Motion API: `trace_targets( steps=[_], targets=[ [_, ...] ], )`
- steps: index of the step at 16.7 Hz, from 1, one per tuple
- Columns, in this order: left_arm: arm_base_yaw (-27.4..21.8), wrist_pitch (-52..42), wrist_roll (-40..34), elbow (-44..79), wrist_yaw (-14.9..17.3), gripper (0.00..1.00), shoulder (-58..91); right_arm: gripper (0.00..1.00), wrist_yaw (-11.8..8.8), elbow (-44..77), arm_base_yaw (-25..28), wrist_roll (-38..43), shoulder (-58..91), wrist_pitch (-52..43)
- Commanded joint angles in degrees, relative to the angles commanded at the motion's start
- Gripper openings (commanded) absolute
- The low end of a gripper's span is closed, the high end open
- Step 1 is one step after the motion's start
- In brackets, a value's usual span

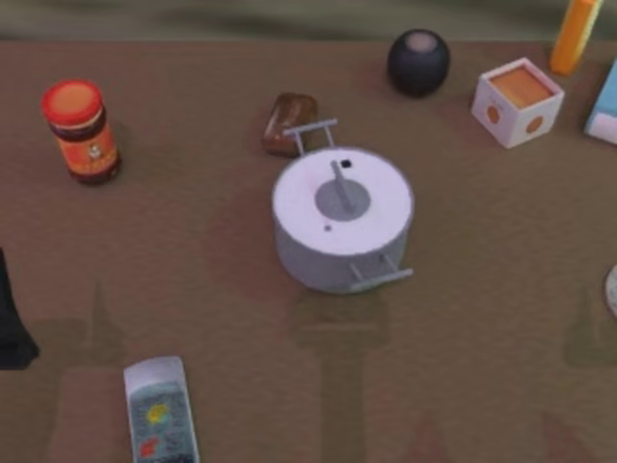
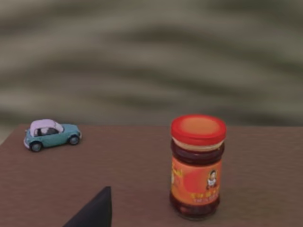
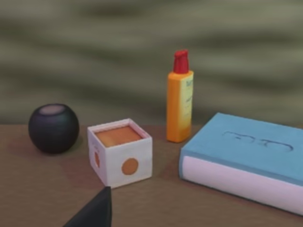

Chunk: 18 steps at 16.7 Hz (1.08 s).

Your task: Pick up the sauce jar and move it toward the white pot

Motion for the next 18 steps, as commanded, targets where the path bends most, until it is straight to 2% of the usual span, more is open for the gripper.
trace_targets(
  steps=[4,9,13,18],
  targets=[
    [-0.09,-1.36,0.09,0.94,0.02,1.00,1.54,1.00,0.00,0.00,0.00,0.00,0.00,0.00],
    [-0.93,-12.33,1.03,10.12,0.56,1.00,15.48,1.00,0.00,0.00,0.00,0.00,0.00,0.00],
    [-1.85,-25.35,2.42,24.60,1.41,1.00,33.83,1.00,0.00,0.00,0.00,0.00,0.00,0.00],
    [-2.91,-42.50,4.47,50.66,2.35,1.00,60.62,1.00,0.00,0.00,0.00,0.00,0.00,0.00]
  ],
)
